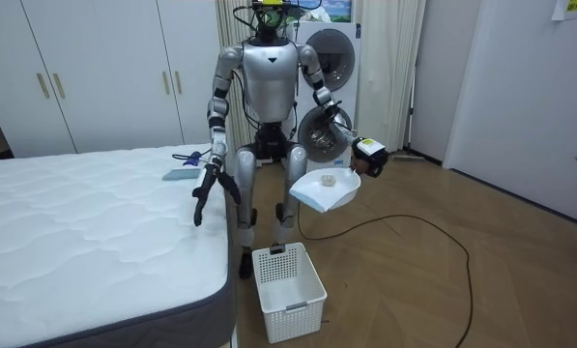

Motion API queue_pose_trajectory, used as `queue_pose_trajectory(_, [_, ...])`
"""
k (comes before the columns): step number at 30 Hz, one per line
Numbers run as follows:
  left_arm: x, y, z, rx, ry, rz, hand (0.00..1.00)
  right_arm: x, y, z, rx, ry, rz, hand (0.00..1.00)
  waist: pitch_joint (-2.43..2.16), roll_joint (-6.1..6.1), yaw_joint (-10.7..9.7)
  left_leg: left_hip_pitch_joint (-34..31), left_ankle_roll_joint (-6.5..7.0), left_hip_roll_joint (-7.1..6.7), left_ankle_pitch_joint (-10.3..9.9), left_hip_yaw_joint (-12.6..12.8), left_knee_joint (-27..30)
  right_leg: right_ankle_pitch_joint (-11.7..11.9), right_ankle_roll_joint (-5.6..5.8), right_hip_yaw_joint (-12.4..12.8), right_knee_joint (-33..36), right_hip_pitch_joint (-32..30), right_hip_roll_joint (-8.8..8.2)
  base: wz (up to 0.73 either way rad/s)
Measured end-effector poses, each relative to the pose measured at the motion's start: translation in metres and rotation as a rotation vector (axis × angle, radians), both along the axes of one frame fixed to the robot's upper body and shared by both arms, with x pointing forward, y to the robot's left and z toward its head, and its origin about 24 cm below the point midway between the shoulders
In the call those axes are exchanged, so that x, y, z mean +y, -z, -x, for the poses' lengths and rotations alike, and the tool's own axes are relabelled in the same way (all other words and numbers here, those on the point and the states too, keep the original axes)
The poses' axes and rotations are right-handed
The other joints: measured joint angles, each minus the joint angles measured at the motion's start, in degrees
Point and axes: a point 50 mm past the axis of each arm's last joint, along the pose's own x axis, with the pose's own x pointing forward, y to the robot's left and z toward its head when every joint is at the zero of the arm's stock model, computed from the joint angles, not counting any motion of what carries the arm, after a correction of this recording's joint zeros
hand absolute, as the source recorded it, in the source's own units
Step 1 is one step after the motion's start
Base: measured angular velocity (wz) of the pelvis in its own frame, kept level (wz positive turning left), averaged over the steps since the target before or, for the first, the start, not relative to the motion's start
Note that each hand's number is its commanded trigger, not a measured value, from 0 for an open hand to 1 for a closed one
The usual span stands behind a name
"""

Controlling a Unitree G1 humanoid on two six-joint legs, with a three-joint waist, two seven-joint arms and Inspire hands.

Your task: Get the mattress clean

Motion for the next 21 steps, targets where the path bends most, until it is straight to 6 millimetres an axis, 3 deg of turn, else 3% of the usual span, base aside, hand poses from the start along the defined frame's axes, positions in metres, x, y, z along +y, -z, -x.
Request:
queue_pose_trajectory(2, [0.003, -0.002, -0.001, -0.004, 0.005, -0.008, 1.0, 0.0, 0.002, -0.002, 0.013, -0.005, 0.011, 0.0, 0.01, 0.09, -0.02, -0.08, 0.04, -0.2, 0.02, -1.92, -0.2, -0.8, -0.71, 0.37, 2.43, -2.54, 0.18, -0.2])
queue_pose_trajectory(4, [0.008, -0.003, -0.003, 0.0, 0.005, -0.021, 1.0, 0.0, 0.001, -0.006, 0.011, -0.009, 0.022, 0.0, 0.07, 0.19, 0.08, -0.71, 0.05, -0.33, 0.01, -4.92, -0.19, -0.27, -1.95, 0.86, 1.41, -5.73, 1.62, -0.31])
queue_pose_trajectory(5, [0.011, -0.002, -0.003, 0.006, -0.004, -0.029, 1.0, 0.001, -0.002, -0.01, -0.001, -0.01, 0.032, 0.0, 0.22, 0.44, -0.02, -1.23, 0.05, -0.4, 0.0, -6.9, -0.11, 1.98, -4.22, 0.65, -0.76, -8.94, 3.16, -0.23])
queue_pose_trajectory(6, [0.013, 0.0, -0.002, 0.018, -0.012, -0.031, 1.0, 0.0, -0.004, -0.013, -0.01, -0.008, 0.062, 0.0, 0.22, 0.95, -0.51, -1.82, -0.2, -0.38, -0.17, -7.28, 0.27, 6.43, -5.65, 0.17, -1.82, -10.82, 3.74, -0.14])
queue_pose_trajectory(7, [0.012, 0.002, -0.002, 0.024, -0.011, -0.029, 1.0, -0.002, -0.003, -0.013, -0.008, -0.005, 0.081, 0.0, 0.12, 1.46, -1.02, -2.06, -0.84, 0.03, -0.32, -6.79, 0.51, 6.99, -6.27, -0.88, -1.57, -10.48, 3.39, 0.14])
queue_pose_trajectory(8, [0.012, 0.001, -0.004, 0.02, -0.002, -0.026, 1.0, -0.002, -0.001, -0.013, 0.001, 0.003, 0.102, 0.0, 0.24, 1.46, -2.0, -4.03, -4.05, 0.56, -0.89, -4.45, 2.17, 7.11, -6.5, -0.52, -1.38, -10.25, 3.09, 0.5])
queue_pose_trajectory(9, [0.01, -0.003, -0.011, 0.001, 0.014, -0.021, 1.0, -0.005, 0.003, -0.01, 0.017, 0.016, 0.109, 0.0, 0.25, 1.5, -3.43, -6.08, -4.67, 2.5, -0.68, -2.37, 0.79, 7.1, -6.48, 0.41, -0.95, -10.3, 2.86, 0.67])
queue_pose_trajectory(10, [0.008, -0.005, -0.015, -0.008, 0.028, -0.021, 1.0, -0.007, 0.005, -0.008, 0.027, 0.026, 0.109, 0.0, 0.28, 1.48, -3.62, -7.51, -5.46, 3.76, 0.23, -2.03, -0.41, 7.05, -6.38, 0.78, -0.66, -10.45, 2.85, 0.69])
queue_pose_trajectory(11, [0.003, -0.013, -0.028, -0.038, 0.061, -0.03, 1.0, -0.01, 0.006, -0.005, 0.038, 0.031, 0.104, 0.0, 0.34, 1.54, -2.89, -9.26, -4.95, 7.36, 5.24, 0.25, -2.3, 6.63, -5.88, 0.58, 0.41, -10.69, 3.23, 0.22])
queue_pose_trajectory(12, [0.002, -0.012, -0.028, -0.038, 0.068, -0.033, 1.0, -0.006, 0.006, -0.007, 0.03, 0.017, 0.097, 0.0, 0.3, 1.31, -2.19, -8.74, -4.56, 7.83, 5.55, 3.12, -2.03, 6.22, -5.62, 0.64, 0.72, -10.69, 3.05, 0.0])
queue_pose_trajectory(15, [0.005, -0.011, -0.026, -0.032, 0.07, -0.059, 1.0, 0.001, 0.001, -0.015, 0.002, -0.024, 0.091, 0.0, 0.45, 1.56, -1.43, -9.11, -4.13, 7.62, 5.48, 5.55, -1.86, 5.87, -5.64, -0.56, -0.39, -11.01, 2.33, -0.26])
queue_pose_trajectory(21, [0.016, -0.007, -0.02, 0.024, 0.056, -0.111, 1.0, 0.002, 0.004, -0.013, 0.023, -0.03, 0.089, 0.0, 0.59, 2.14, -2.27, -10.78, -3.77, 7.08, 5.43, 5.89, -1.25, 4.91, -5.77, -1.26, 1.18, -12.98, 1.27, 0.0])
